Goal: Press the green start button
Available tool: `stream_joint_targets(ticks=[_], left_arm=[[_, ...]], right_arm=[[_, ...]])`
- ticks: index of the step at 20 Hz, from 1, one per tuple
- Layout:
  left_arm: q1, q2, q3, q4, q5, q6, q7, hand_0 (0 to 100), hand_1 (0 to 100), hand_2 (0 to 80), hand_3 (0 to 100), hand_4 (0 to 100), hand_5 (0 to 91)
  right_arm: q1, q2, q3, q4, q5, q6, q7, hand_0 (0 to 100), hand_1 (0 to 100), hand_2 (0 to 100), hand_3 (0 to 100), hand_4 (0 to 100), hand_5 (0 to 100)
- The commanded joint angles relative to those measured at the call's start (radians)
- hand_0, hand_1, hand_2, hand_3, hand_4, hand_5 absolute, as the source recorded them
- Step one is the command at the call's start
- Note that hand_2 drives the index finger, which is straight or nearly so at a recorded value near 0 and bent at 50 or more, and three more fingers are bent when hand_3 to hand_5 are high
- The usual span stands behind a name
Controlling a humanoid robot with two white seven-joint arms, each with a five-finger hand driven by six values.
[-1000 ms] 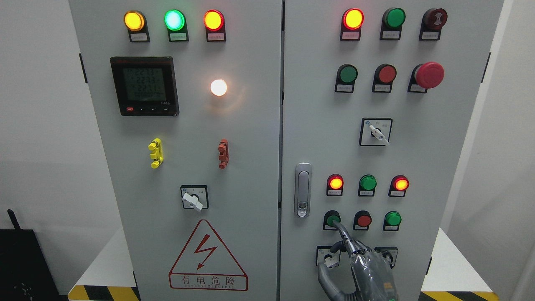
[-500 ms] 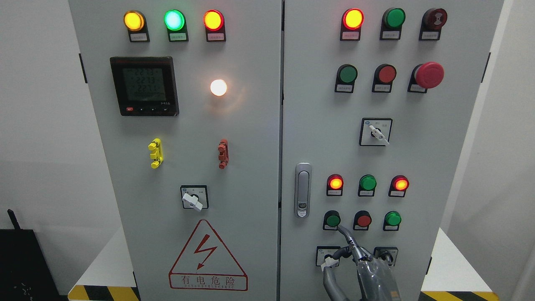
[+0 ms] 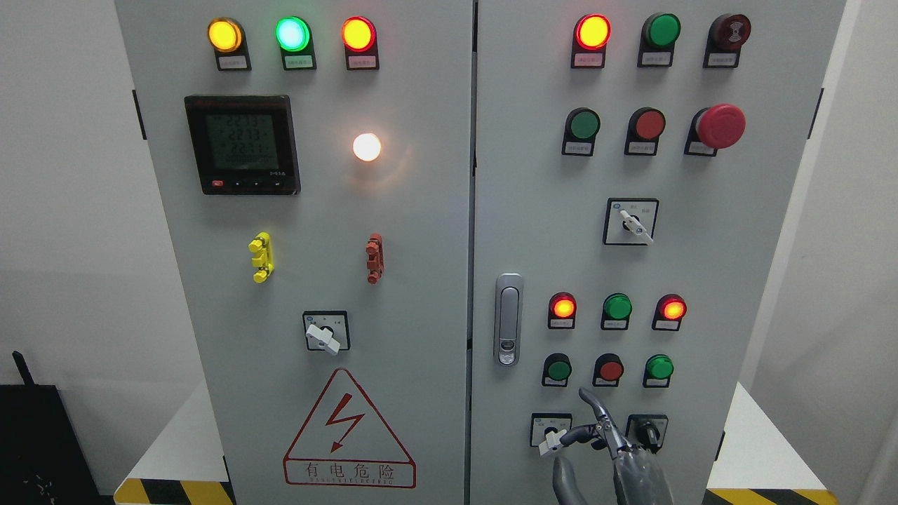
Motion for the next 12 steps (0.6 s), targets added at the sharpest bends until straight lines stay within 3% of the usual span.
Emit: stream_joint_targets(ticks=[1, 6, 12], left_arm=[[0.000, 0.000, 0.000, 0.000, 0.000, -0.001, 0.000, 12, 56, 0.0, 0, 0, 0.0], [0.000, 0.000, 0.000, 0.000, 0.000, -0.001, 0.000, 12, 56, 0.0, 0, 0, 0.0], [0.000, 0.000, 0.000, 0.000, 0.000, -0.001, 0.000, 12, 56, 0.0, 0, 0, 0.0]], right_arm=[[0.026, 0.000, 0.051, -0.068, -0.140, 0.014, 0.001, 71, 37, 0, 49, 46, 39], [0.039, 0.000, 0.057, -0.074, -0.211, 0.015, -0.001, 71, 35, 0, 43, 42, 30], [0.080, 0.000, 0.074, -0.101, -0.294, 0.050, -0.001, 65, 33, 0, 33, 30, 16]])
